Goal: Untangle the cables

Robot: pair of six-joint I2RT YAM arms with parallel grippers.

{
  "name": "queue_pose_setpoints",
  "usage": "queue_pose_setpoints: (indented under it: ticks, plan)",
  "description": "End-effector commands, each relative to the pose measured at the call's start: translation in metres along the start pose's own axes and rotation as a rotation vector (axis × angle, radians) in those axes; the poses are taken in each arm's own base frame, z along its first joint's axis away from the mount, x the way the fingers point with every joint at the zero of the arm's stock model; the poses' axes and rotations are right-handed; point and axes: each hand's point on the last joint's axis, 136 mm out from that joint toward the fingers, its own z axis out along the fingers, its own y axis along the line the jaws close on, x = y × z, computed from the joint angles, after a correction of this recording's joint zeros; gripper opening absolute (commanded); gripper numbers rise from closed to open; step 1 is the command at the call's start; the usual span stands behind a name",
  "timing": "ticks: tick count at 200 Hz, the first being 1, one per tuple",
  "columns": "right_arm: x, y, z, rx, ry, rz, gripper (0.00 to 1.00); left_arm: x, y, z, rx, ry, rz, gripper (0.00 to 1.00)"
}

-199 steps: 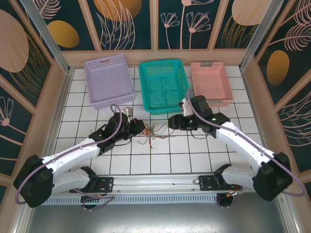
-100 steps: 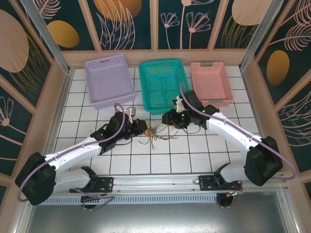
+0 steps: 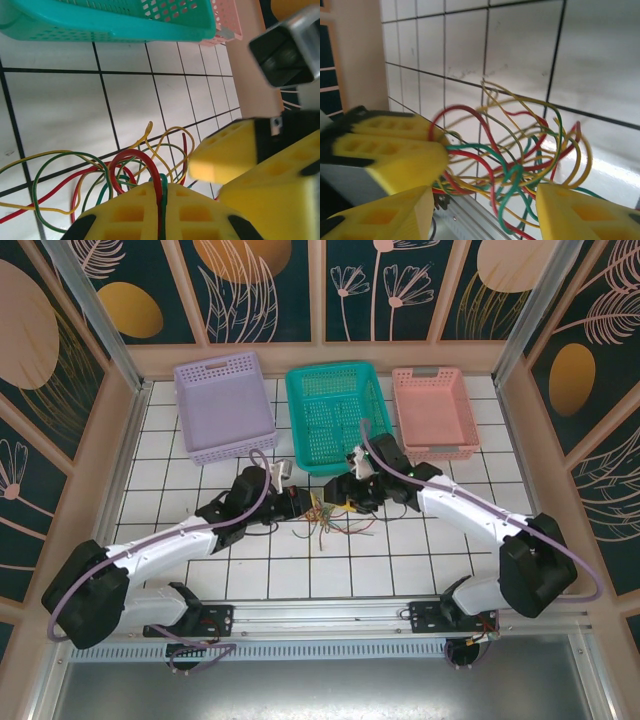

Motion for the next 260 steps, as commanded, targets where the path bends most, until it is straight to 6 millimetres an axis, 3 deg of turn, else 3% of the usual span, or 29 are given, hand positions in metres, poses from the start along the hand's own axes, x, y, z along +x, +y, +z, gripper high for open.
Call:
queue_pose_setpoints:
  ticks: [1,25,73,101,111,115,122,171,190,214,242,260]
  plan:
    - [0.006,-0.009,0.008,0.03,0.034,0.031,0.57,-0.02,-0.029,-0.002,0.093,-0.06,-0.011,0.0]
    - [0.003,-0.024,0.002,0.086,0.009,0.09,0.58,-0.025,-0.028,-0.003,0.075,-0.077,-0.019,0.0]
    - [-0.004,-0.012,0.018,-0.073,0.017,0.208,0.56,-0.027,-0.04,-0.003,0.164,-0.09,-0.085,0.0]
    - [-0.011,-0.018,0.023,-0.062,-0.01,0.243,0.39,-0.037,-0.052,-0.008,0.217,-0.132,-0.109,0.0]
    - [-0.012,-0.02,0.023,-0.065,-0.022,0.254,0.24,-0.039,-0.056,-0.01,0.236,-0.146,-0.122,0.0]
    - [-0.014,-0.022,0.022,-0.061,-0.033,0.261,0.12,-0.04,-0.056,-0.011,0.239,-0.15,-0.129,0.0]
    - [-0.014,-0.027,0.019,-0.047,-0.05,0.269,0.0,-0.041,-0.056,-0.013,0.245,-0.162,-0.141,0.0]
    - [-0.006,-0.077,-0.007,0.059,-0.109,0.303,0.0,-0.043,-0.009,-0.025,0.075,-0.22,-0.249,0.0]
    - [-0.007,-0.075,-0.007,0.07,-0.095,0.267,0.0,-0.03,0.003,-0.022,0.043,-0.18,-0.269,0.0]
    - [-0.012,-0.061,-0.003,0.046,-0.088,0.227,0.0,-0.015,0.011,-0.013,0.028,-0.105,-0.28,0.08]
    - [-0.015,-0.06,-0.001,0.077,-0.088,0.205,0.0,-0.009,0.022,-0.012,-0.031,-0.084,-0.264,0.07]
    - [-0.016,-0.067,-0.004,0.106,-0.099,0.203,0.0,-0.011,0.031,-0.015,-0.093,-0.098,-0.256,0.0]
